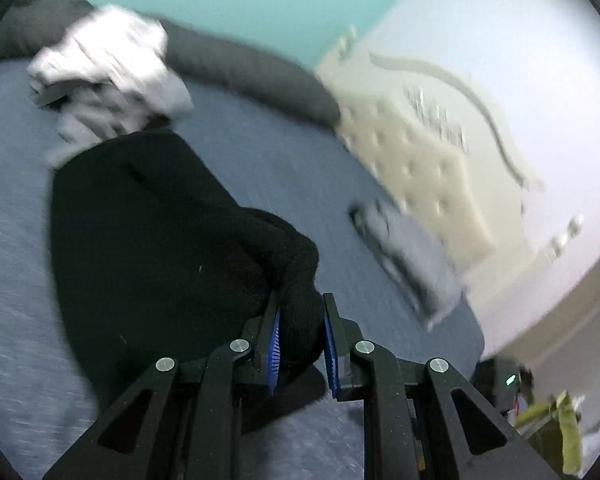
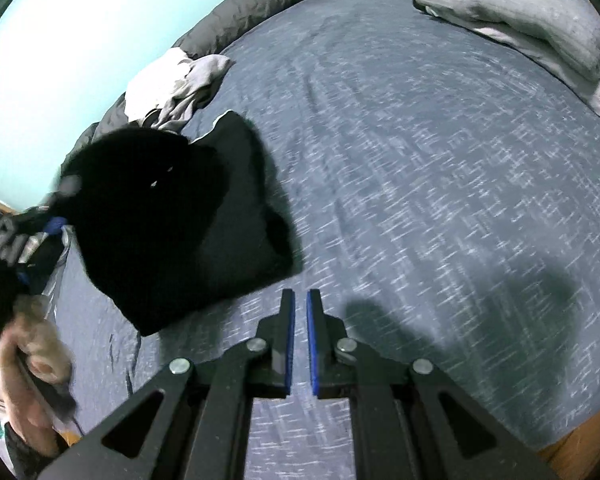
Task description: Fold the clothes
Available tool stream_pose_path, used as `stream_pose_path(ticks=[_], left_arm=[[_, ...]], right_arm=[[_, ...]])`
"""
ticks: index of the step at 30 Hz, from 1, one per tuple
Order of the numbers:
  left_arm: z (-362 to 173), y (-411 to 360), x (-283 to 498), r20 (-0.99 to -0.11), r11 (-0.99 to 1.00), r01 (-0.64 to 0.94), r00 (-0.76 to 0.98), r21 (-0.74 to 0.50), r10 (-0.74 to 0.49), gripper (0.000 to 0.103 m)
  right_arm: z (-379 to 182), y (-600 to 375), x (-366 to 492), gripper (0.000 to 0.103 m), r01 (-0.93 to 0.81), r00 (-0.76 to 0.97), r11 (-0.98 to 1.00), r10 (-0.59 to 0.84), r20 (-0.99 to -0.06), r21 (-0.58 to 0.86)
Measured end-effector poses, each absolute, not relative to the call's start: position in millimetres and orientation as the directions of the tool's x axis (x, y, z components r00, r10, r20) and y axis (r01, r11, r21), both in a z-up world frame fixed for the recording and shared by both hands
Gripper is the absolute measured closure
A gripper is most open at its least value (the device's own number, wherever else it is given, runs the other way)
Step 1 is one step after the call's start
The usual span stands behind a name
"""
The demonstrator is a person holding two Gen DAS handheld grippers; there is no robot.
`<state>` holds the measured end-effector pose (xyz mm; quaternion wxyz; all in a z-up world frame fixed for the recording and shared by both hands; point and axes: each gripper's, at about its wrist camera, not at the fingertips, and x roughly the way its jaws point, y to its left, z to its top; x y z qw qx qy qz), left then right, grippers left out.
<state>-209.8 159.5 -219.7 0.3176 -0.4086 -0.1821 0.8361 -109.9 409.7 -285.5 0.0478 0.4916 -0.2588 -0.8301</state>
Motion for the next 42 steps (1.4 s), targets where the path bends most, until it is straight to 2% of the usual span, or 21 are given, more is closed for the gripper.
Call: stream_pose_path(ticks=[4, 6, 8, 12, 13, 16, 19, 20, 23, 31, 32, 33, 34, 36, 42], left_arm=[[-284, 207, -215, -0.710, -0.775, -0.386, -0.330, -0.500, 0.622, 0.082], [-291, 203, -214, -0.697, -0.770, -0.371, -0.339, -0.518, 0.632, 0.081], [-282, 196, -212, -0.676, -0.755, -0.376, -0.345, -0.537, 0.652, 0.074], [-251, 171, -199, -0.645, -0.762, -0.398, -0.408, -0.511, 0.646, 0.036], [-244, 162, -196, -0.647, -0.776, -0.394, -0.431, -0.493, 0.629, 0.032], [-239, 131, -195, -0.687, -0.845, -0.336, -0.493, -0.416, 0.534, 0.032], [-251, 101, -196, -0.711, -0.871, -0.277, -0.504, -0.406, 0.491, 0.032], [-258, 93, -196, -0.721, -0.879, -0.260, -0.502, -0.401, 0.477, 0.032], [-275, 82, -195, -0.735, -0.880, -0.221, -0.485, -0.421, 0.473, 0.032], [-281, 83, -193, -0.732, -0.867, -0.240, -0.465, -0.437, 0.498, 0.032], [-283, 82, -191, -0.733, -0.866, -0.241, -0.463, -0.438, 0.499, 0.032], [-284, 83, -191, -0.735, -0.868, -0.246, -0.462, -0.431, 0.496, 0.032], [-284, 84, -189, -0.738, -0.871, -0.252, -0.464, -0.421, 0.491, 0.031], [-284, 86, -186, -0.743, -0.877, -0.265, -0.466, -0.400, 0.480, 0.031], [-284, 96, -184, -0.744, -0.872, -0.291, -0.456, -0.393, 0.488, 0.030]], right_arm=[[-281, 409, -115, 0.098, -0.158, -0.513, -0.857, -0.353, -0.783, 0.490], [-278, 407, -119, 0.098, -0.144, -0.514, -0.855, -0.365, -0.776, 0.498], [-275, 405, -122, 0.097, -0.131, -0.514, -0.852, -0.378, -0.770, 0.506], [-270, 399, -134, 0.077, -0.109, -0.512, -0.840, -0.411, -0.754, 0.532], [-267, 395, -138, 0.071, -0.092, -0.511, -0.836, -0.427, -0.746, 0.541], [-262, 384, -151, 0.059, -0.048, -0.504, -0.819, -0.474, -0.721, 0.572], [-264, 375, -166, 0.045, -0.035, -0.484, -0.808, -0.501, -0.717, 0.588], [-268, 372, -172, 0.045, -0.042, -0.470, -0.811, -0.500, -0.728, 0.584], [-277, 363, -186, 0.045, -0.054, -0.438, -0.819, -0.495, -0.750, 0.571], [-290, 339, -207, 0.045, -0.027, -0.428, -0.841, -0.479, -0.766, 0.541], [-293, 336, -209, 0.049, -0.023, -0.428, -0.853, -0.463, -0.776, 0.521], [-295, 335, -211, 0.068, -0.018, -0.424, -0.861, -0.453, -0.784, 0.507], [-297, 333, -212, 0.082, -0.014, -0.421, -0.870, -0.442, -0.792, 0.493], [-294, 333, -210, 0.089, 0.000, -0.441, -0.889, -0.411, -0.798, 0.458], [-243, 338, -187, 0.092, 0.113, -0.590, -0.933, -0.339, -0.733, 0.341]])
